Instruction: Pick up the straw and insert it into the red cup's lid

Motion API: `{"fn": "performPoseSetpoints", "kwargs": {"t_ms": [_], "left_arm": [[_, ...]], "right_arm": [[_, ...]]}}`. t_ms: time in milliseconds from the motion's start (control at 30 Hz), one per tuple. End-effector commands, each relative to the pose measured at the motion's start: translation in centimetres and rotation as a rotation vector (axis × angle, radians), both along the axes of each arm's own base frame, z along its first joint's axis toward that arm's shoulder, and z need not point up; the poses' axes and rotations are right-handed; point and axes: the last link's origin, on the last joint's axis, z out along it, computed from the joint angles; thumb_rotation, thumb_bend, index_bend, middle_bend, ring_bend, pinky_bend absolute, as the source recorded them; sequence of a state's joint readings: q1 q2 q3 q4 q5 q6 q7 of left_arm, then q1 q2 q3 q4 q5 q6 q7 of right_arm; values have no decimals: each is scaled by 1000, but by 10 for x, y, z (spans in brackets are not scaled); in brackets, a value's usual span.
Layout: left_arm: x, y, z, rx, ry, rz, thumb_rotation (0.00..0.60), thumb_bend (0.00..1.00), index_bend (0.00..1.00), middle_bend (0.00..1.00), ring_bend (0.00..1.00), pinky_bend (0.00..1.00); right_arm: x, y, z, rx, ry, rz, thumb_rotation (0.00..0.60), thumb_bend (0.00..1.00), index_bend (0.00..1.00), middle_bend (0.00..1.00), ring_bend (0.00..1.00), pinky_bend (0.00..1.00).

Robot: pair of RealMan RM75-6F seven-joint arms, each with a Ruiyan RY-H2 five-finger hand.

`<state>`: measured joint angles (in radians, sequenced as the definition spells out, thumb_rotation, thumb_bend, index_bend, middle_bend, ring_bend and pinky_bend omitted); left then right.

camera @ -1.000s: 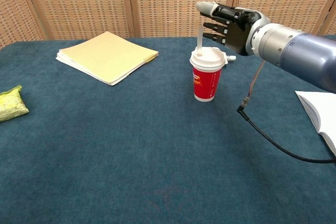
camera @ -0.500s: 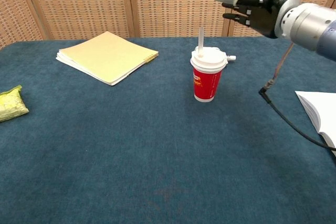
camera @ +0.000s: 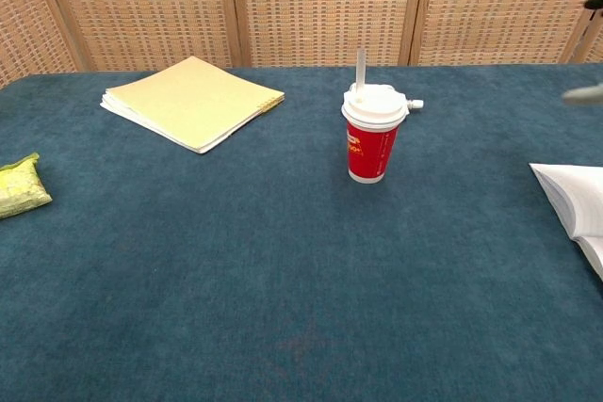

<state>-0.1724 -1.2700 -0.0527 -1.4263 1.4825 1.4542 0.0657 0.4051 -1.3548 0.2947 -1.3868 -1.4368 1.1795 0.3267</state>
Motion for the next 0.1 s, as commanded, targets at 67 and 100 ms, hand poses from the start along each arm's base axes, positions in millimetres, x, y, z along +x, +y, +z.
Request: {"fn": "performPoseSetpoints", "kwargs": {"t_ms": [67, 100], "left_arm": [[1, -4, -1, -4, 4, -2, 600, 51, 0, 0, 0, 0], [1, -5, -1, -4, 7, -3, 600, 51, 0, 0, 0, 0]], "right_arm": [[-51, 74, 18, -116, 337, -43, 600, 293, 45, 0, 0, 0], [-53, 81, 18, -126, 358, -41, 600, 293, 41, 0, 0, 0]]}}
